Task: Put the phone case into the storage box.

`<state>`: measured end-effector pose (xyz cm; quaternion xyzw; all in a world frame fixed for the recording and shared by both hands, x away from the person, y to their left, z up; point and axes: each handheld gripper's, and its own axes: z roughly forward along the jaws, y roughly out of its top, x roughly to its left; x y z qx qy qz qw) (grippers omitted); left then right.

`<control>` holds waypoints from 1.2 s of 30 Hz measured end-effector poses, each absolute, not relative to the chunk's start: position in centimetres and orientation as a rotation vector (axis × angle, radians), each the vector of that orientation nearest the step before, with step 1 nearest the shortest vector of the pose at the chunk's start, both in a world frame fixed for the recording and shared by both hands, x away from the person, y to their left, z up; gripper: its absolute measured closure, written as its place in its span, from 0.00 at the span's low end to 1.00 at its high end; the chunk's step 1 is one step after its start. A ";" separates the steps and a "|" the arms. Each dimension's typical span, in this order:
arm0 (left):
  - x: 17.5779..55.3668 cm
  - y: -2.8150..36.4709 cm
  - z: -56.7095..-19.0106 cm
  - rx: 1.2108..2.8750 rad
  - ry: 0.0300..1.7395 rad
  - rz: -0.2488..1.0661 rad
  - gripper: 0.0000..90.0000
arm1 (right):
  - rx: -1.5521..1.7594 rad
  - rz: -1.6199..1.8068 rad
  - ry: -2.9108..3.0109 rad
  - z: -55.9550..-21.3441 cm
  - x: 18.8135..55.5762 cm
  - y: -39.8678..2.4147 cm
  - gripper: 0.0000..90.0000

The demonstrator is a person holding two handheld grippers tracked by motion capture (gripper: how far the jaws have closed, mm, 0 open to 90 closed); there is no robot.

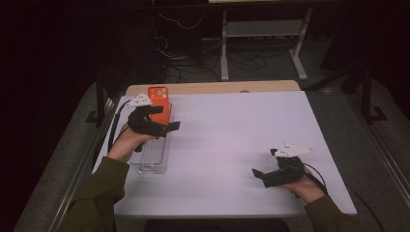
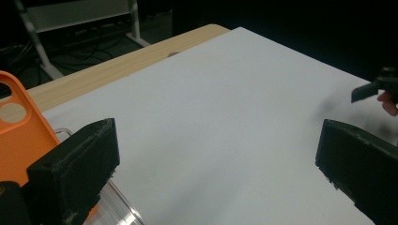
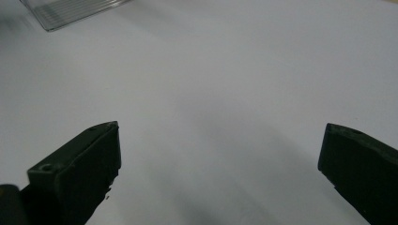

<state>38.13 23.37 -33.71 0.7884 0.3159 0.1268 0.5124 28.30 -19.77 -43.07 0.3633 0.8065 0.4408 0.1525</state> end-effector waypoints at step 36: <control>31.3 25.1 -37.6 1.892 0.680 0.279 0.00 | 0.981 1.350 2.278 -41.1 28.3 -20.0 0.00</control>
